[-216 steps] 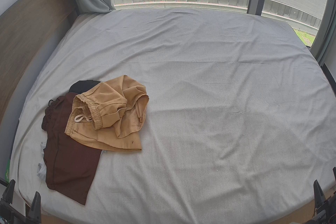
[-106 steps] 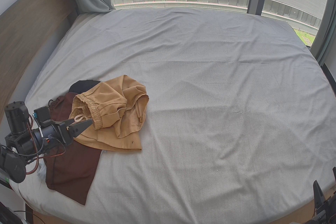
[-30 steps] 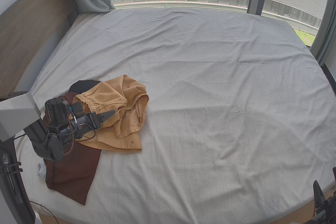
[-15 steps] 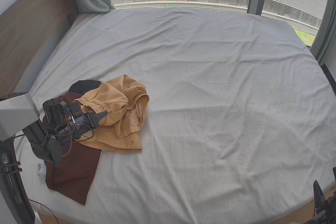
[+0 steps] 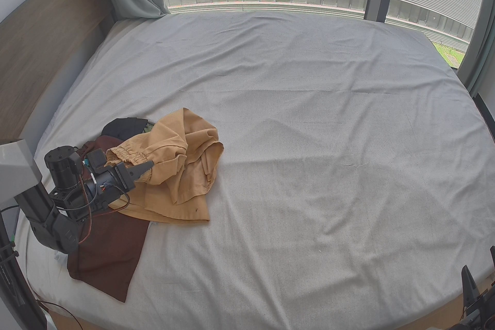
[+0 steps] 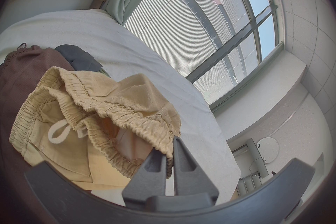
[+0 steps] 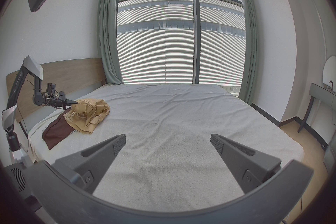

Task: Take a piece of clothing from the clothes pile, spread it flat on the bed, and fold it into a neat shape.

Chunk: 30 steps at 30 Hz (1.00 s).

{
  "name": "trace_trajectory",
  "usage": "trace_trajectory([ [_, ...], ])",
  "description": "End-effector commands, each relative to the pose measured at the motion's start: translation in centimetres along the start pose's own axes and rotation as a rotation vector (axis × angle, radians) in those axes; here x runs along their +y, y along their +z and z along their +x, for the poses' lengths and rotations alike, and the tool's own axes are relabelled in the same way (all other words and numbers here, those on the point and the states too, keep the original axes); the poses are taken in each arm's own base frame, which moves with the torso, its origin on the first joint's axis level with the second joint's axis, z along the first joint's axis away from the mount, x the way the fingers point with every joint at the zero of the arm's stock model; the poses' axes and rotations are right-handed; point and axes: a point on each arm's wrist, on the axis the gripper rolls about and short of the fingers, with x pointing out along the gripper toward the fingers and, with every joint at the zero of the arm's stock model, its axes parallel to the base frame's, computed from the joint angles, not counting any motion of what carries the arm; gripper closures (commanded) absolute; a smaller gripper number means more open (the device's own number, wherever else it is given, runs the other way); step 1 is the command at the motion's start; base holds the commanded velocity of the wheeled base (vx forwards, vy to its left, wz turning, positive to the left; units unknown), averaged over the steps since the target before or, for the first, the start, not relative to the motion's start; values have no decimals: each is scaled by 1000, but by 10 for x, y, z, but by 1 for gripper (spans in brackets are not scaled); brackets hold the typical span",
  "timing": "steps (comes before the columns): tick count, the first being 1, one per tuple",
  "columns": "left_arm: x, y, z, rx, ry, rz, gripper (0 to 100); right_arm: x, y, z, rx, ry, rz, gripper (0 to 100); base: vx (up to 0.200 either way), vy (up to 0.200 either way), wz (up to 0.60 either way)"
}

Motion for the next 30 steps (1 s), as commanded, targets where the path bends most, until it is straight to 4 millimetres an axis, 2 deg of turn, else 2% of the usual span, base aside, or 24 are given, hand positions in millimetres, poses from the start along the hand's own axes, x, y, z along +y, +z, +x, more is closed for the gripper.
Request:
trace_trajectory([
  [1, -20, 5, -16, -29, -35, 17, 100, 0, -5, 1, 9, 0, 0, 0, 0, 0, 0],
  [8, -37, 1, -28, -34, -68, 33, 100, 0, -5, 1, 9, 1, 0, 0, 0, 0, 0],
  [23, -50, 1, -39, -50, -79, 48, 100, 0, -5, 1, 9, 0, 0, 0, 0, 0, 0],
  [30, -75, 0, -34, -111, -119, 97, 100, 0, -5, 1, 9, 0, 0, 0, 0, 0, 0],
])
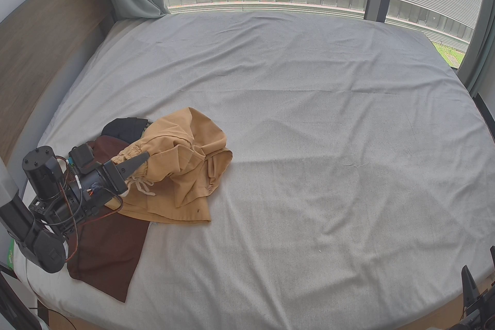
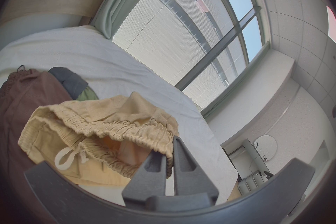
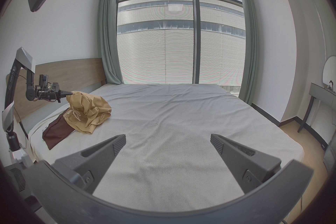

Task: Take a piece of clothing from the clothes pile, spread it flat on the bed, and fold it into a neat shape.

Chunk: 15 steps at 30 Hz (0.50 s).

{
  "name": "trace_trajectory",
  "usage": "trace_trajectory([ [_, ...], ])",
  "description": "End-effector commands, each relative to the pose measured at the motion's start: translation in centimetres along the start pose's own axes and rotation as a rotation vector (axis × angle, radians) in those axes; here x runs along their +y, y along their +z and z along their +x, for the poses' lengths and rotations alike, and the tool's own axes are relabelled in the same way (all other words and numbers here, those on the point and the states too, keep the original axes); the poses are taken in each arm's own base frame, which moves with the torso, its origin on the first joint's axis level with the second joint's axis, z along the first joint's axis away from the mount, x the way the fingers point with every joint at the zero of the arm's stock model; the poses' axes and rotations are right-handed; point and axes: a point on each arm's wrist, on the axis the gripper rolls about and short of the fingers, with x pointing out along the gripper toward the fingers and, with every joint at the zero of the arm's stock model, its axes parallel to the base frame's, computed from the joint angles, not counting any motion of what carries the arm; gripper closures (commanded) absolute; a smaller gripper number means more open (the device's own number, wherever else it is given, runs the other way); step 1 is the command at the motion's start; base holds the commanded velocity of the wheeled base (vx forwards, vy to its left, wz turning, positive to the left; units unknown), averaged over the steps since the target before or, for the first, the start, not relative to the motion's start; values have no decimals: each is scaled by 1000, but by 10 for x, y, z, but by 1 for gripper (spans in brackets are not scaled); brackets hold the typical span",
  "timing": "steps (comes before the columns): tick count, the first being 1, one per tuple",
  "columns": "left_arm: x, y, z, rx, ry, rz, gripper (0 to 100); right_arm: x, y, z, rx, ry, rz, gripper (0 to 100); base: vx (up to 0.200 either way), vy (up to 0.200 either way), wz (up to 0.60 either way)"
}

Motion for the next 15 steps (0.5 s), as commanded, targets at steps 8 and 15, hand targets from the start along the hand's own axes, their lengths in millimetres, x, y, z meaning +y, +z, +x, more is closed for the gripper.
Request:
trace_trajectory([
  [8, -37, -5, 8, -26, -90, 35, 100, 0, -5, 1, 9, 0, 0, 0, 0, 0, 0],
  [15, -48, -13, 12, -23, -91, 31, 100, 0, -5, 1, 9, 1, 0, 0, 0, 0, 0],
])
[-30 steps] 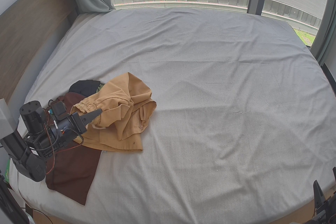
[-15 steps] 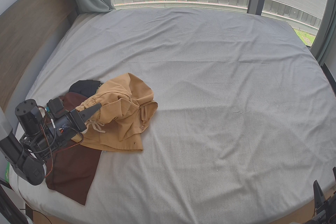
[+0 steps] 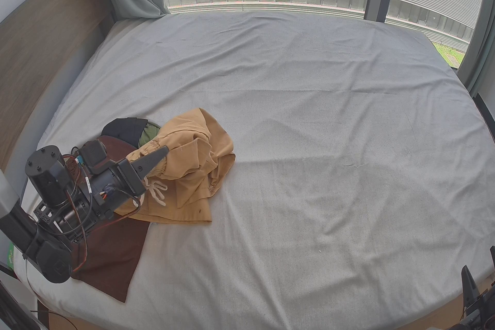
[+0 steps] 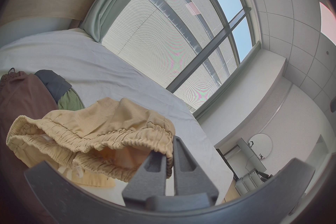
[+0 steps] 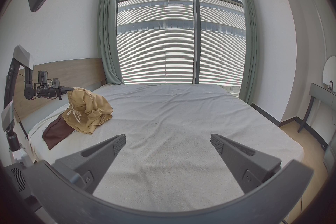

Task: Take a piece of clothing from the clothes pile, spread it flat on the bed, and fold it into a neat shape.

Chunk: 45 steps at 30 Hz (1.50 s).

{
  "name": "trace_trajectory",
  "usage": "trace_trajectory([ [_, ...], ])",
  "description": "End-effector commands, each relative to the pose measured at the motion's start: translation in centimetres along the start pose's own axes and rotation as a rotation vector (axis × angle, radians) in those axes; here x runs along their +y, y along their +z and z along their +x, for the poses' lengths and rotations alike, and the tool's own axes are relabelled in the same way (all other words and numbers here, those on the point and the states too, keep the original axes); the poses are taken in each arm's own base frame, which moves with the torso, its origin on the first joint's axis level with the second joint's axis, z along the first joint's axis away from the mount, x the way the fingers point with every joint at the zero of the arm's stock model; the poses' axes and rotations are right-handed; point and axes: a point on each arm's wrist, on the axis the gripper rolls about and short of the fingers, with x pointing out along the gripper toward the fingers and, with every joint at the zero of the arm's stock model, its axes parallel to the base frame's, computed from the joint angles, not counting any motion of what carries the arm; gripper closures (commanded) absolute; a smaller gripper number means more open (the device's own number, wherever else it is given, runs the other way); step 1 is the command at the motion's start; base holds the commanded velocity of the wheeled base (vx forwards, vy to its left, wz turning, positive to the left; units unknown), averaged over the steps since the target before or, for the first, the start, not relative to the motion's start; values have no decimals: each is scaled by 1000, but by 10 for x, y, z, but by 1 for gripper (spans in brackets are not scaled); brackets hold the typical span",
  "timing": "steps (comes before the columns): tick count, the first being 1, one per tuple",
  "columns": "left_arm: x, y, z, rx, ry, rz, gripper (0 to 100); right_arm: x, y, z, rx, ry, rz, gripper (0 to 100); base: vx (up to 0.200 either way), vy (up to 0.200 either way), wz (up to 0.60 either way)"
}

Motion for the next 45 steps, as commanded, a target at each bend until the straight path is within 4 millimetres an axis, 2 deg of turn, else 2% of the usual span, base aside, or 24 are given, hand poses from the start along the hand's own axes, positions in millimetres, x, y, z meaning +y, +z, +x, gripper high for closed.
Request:
trace_trajectory([
  [1, -9, -4, 2, 13, -34, -3, 100, 0, -5, 1, 9, 0, 0, 0, 0, 0, 0],
  [8, -22, -11, 9, 12, -48, -8, 100, 0, -5, 1, 9, 0, 0, 0, 0, 0, 0],
  [14, -44, -24, 18, -10, -30, -47, 100, 0, -5, 1, 9, 0, 0, 0, 0, 0, 0],
  [18, -51, -23, 23, -36, -32, -68, 100, 0, -5, 1, 9, 1, 0, 0, 0, 0, 0],
  [19, -62, -24, 27, -57, -45, -94, 100, 0, -5, 1, 9, 1, 0, 0, 0, 0, 0],
  [22, -72, -26, 30, -71, -50, -115, 100, 0, -5, 1, 9, 1, 0, 0, 0, 0, 0],
  [30, -92, -33, 39, -92, -60, -141, 100, 0, -5, 1, 9, 1, 0, 0, 0, 0, 0],
  [34, -104, -34, 49, -135, -58, -162, 100, 0, -5, 1, 9, 1, 0, 0, 0, 0, 0],
  [35, -111, -35, 57, -155, -56, -177, 100, 0, -5, 1, 9, 1, 0, 0, 0, 0, 0],
  [45, -128, -42, 76, -145, -102, -224, 100, 0, -5, 1, 9, 0, 1, 0, 0, 0, 0],
])
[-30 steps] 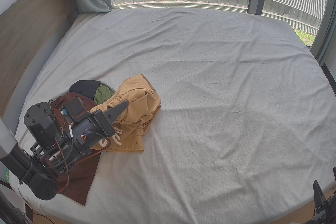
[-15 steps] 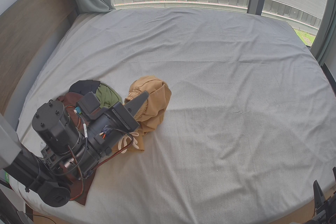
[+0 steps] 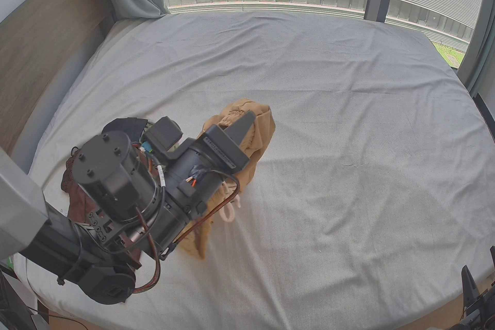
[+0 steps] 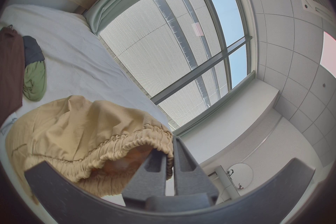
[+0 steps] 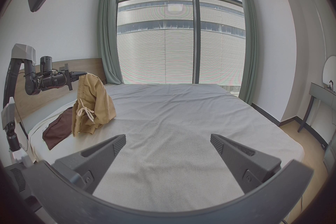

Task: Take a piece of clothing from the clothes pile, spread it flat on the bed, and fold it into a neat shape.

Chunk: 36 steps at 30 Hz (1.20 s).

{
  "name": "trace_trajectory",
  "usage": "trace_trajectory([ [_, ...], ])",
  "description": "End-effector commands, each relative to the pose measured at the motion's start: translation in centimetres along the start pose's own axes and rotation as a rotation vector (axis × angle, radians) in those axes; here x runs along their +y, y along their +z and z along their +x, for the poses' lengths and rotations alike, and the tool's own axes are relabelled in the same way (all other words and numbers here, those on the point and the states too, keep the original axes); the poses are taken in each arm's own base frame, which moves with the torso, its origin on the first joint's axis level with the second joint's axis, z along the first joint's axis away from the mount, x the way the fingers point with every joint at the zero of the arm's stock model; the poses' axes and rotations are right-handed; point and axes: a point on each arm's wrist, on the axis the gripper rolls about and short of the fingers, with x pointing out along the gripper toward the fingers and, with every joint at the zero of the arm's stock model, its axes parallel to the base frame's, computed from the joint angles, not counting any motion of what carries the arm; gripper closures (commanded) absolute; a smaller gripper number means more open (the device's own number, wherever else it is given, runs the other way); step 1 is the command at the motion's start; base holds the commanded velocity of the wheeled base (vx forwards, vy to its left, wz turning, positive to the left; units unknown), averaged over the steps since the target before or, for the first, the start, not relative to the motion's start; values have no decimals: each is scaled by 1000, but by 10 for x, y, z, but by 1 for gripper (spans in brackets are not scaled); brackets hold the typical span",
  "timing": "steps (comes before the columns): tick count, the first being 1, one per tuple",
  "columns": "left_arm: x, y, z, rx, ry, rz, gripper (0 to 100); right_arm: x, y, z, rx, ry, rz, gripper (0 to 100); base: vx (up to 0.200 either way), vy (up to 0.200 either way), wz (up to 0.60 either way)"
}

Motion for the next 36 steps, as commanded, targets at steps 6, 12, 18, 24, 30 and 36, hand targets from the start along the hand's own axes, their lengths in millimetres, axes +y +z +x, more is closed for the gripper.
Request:
trace_trajectory([
  [6, -4, -14, 16, 16, -29, -57, 100, 0, -5, 1, 9, 0, 0, 0, 0, 0, 0],
  [12, -7, -29, 22, 74, -67, -71, 100, 0, -5, 1, 9, 0, 0, 0, 0, 0, 0],
  [18, -3, -49, 33, 122, -68, -71, 100, 0, -5, 1, 9, 0, 0, 0, 0, 0, 0],
  [24, -5, -69, 45, 170, -81, -77, 100, 0, -5, 1, 9, 0, 2, 0, 0, 0, 0],
  [30, -17, -85, 53, 200, -108, -139, 100, 0, -5, 1, 11, 0, 2, 0, 0, 0, 0],
  [36, -28, -90, 55, 250, -149, -176, 100, 0, -5, 1, 9, 0, 2, 0, 0, 0, 0],
])
